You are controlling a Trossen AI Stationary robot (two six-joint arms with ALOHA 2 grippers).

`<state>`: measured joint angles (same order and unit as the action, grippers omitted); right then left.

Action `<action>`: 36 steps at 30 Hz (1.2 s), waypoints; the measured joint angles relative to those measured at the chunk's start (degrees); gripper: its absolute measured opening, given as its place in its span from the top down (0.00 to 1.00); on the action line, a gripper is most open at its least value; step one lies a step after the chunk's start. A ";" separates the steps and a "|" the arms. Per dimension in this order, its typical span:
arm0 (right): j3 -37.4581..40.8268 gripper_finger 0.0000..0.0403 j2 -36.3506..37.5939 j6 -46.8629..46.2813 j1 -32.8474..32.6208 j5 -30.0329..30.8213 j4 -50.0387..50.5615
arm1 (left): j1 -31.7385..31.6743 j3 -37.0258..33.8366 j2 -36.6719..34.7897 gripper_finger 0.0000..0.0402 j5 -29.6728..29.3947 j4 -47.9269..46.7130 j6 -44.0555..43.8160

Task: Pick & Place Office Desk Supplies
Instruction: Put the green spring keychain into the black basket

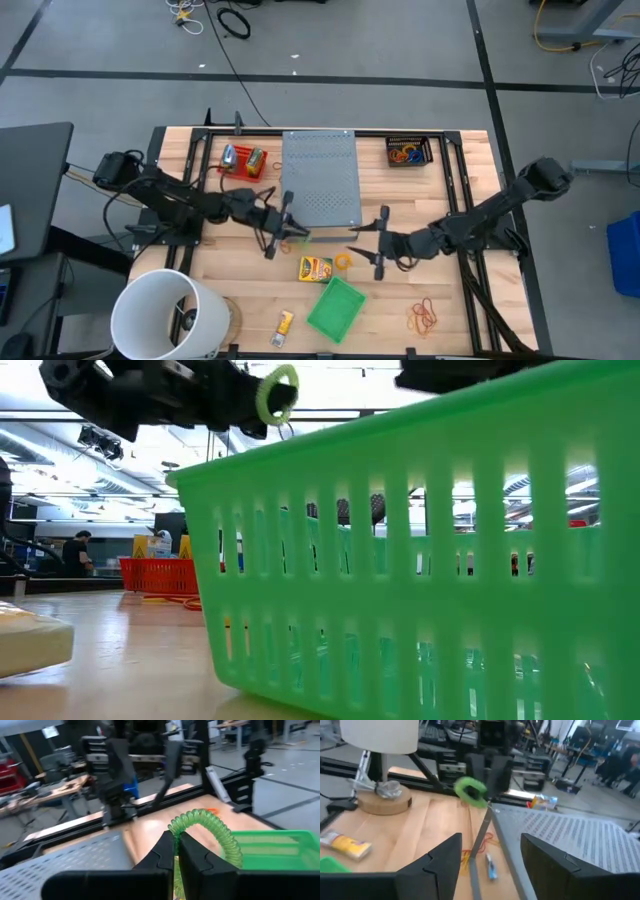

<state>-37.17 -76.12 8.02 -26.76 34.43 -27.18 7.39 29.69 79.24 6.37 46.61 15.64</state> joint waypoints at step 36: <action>-8.57 0.45 -14.00 -2.68 8.14 17.16 -9.09 | -6.71 11.67 20.41 0.98 -14.66 25.20 -0.26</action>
<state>-45.74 -90.13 5.34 -18.62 51.59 -36.26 0.68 41.36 99.66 -8.29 71.81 15.38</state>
